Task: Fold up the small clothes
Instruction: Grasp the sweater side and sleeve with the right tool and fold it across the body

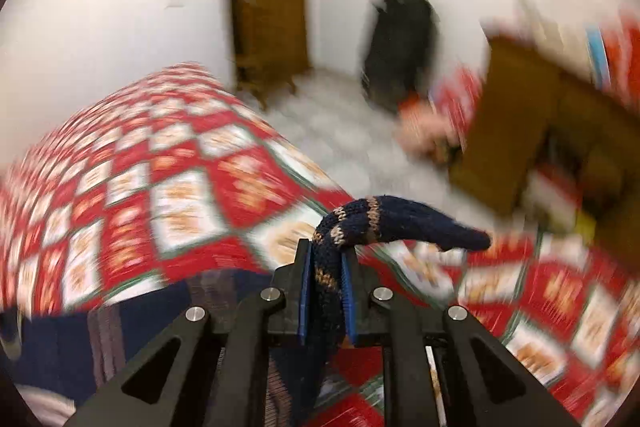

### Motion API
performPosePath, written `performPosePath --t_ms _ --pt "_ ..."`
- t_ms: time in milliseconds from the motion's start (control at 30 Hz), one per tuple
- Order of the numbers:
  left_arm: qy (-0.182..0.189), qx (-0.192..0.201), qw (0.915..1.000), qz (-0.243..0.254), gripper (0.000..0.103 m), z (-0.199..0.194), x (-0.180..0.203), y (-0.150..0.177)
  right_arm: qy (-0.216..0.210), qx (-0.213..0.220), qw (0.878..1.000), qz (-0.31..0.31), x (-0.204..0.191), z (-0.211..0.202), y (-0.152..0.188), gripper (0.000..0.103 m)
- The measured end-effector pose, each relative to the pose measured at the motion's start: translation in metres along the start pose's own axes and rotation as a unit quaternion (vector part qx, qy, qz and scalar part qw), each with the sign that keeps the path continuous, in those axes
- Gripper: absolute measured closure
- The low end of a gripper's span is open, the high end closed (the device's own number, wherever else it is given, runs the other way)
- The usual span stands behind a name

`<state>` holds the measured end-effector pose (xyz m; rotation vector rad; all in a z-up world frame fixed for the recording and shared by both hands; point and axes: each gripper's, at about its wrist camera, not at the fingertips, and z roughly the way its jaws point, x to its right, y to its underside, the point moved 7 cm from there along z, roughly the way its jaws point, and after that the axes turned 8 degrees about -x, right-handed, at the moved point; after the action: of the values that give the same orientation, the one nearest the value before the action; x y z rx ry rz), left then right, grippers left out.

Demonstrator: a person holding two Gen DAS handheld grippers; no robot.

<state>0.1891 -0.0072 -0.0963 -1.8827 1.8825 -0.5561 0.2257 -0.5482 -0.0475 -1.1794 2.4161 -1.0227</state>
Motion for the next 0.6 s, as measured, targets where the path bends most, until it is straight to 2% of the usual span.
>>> performPosePath --t_ms 33,100,133,200,233,300,333,367,433,533,600 --pt "0.001 0.002 1.0 -0.002 0.0 -0.001 -0.002 0.0 -0.009 0.037 0.998 -0.052 -0.036 -0.032 -0.001 0.089" --pt "0.003 0.009 0.9999 -0.008 0.0 -0.005 -0.006 0.0 -0.034 0.069 0.99 -0.114 -0.087 -0.068 0.004 0.089" --pt "0.005 0.011 0.9999 -0.01 0.0 -0.007 -0.008 0.001 -0.055 0.083 0.982 -0.158 -0.124 -0.092 0.014 0.089" --pt "0.007 0.019 0.9997 -0.017 0.0 -0.013 -0.015 0.001 -0.097 0.091 0.965 -0.224 -0.192 -0.125 0.045 0.089" --pt "0.006 0.022 0.9995 -0.019 0.0 -0.016 -0.018 0.001 -0.114 0.09 0.961 -0.236 -0.21 -0.132 0.058 0.089" --pt "0.004 0.028 0.9993 -0.026 0.0 -0.02 -0.027 0.002 -0.185 0.072 0.946 -0.256 -0.26 -0.146 0.097 0.084" --pt "0.003 0.03 0.9991 -0.028 0.0 -0.023 -0.032 0.003 -0.227 0.055 0.936 -0.263 -0.284 -0.149 0.12 0.073" --pt "-0.001 0.033 0.999 -0.031 0.0 -0.025 -0.038 0.004 -0.264 0.032 0.925 -0.27 -0.306 -0.149 0.144 0.051" --pt "-0.011 0.035 0.9988 -0.034 0.0 -0.026 -0.049 0.008 -0.296 -0.013 0.912 -0.284 -0.335 -0.141 0.182 0.032" --pt "-0.029 0.035 0.9984 -0.034 0.0 -0.026 -0.066 0.013 -0.338 -0.062 0.898 -0.277 -0.352 -0.14 0.222 0.032" --pt "-0.039 0.035 0.9981 -0.033 0.0 -0.024 -0.074 0.015 -0.362 -0.072 0.891 -0.263 -0.348 -0.148 0.23 0.032"
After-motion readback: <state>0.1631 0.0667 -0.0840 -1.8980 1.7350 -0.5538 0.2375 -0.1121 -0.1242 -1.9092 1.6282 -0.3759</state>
